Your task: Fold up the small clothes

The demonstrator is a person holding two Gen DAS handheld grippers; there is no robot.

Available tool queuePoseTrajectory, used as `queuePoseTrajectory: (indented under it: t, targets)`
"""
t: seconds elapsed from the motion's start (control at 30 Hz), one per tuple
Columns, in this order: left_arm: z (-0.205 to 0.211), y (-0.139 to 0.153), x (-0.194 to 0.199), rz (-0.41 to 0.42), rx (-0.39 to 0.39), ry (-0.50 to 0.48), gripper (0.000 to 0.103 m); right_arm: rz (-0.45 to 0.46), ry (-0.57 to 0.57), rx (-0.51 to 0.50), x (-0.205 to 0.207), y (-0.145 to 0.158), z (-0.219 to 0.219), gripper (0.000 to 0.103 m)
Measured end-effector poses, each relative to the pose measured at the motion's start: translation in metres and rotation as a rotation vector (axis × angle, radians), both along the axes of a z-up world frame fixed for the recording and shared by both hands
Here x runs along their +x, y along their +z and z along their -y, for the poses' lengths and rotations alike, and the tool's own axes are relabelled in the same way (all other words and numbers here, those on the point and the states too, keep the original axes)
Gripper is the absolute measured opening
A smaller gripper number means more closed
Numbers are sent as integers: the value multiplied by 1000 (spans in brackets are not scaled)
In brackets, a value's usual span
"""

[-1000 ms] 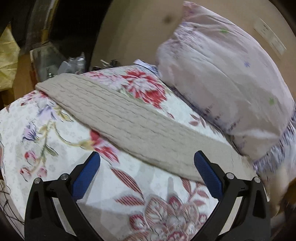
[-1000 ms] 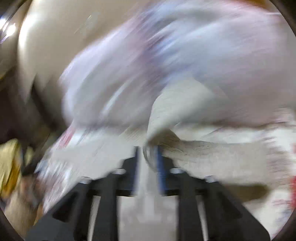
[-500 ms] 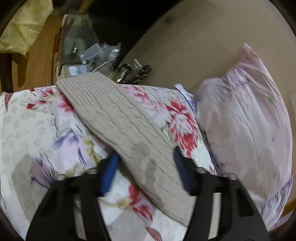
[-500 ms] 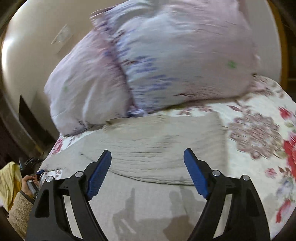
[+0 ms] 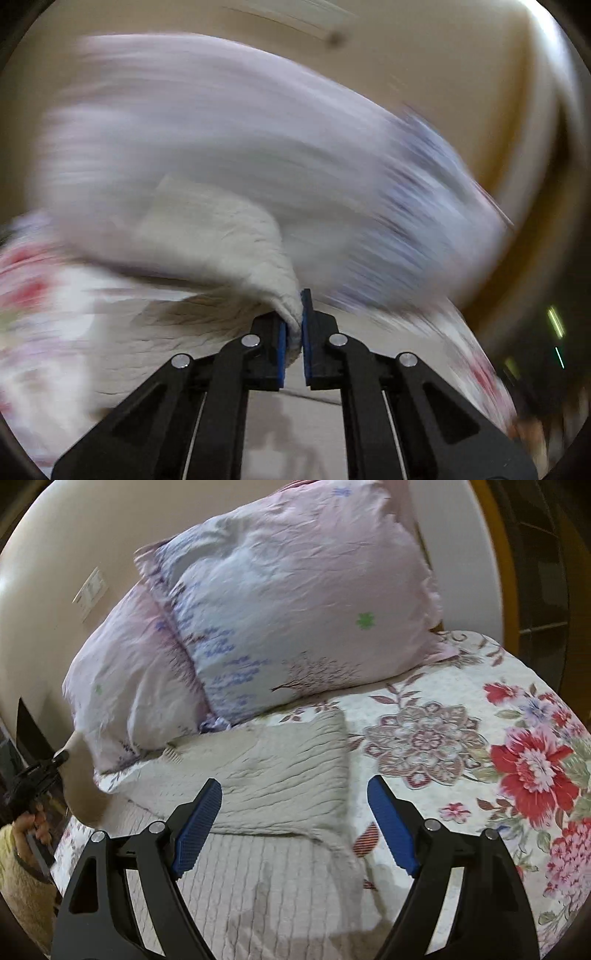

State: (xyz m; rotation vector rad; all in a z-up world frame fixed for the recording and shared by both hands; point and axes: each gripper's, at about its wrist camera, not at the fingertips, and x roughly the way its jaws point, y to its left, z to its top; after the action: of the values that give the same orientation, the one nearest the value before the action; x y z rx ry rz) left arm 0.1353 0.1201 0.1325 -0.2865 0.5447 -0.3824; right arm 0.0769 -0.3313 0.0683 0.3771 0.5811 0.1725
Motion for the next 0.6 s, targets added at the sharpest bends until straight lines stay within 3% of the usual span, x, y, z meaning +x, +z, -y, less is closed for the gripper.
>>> queuePoseTrajectory:
  t: [0.07,0.13,0.17,0.2,0.27,0.33,0.4,0.53,0.6]
  targets:
    - [83,-14,11,-46,82,-195,24,-18,-2,17,4,-4,3,84]
    - [136,-35,13,-118,188,-288,26,-52,1,20,7,-10,3,84]
    - [140,-40,11,-136,201,-303,26,-79,7,26,7,-14,5,84]
    - [136,-46,3,-147,208,-308,28,-96,19,31,4,-17,7,84]
    - [107,-48,-18,-129,231,-229,50,-125,31,19,-7,-24,14,84]
    - [67,-50,-41,-141,237,-122,64,-160,41,23,-18,-32,22,84]
    - [30,-52,-59,-182,243,-45,65,-219,56,78,-32,-47,34,83]
    - [-39,-73,-107,-324,193,68,70,-321,103,230,-62,-77,46,66]
    - [-54,-86,-127,-378,155,84,69,-303,125,268,-81,-83,46,62]
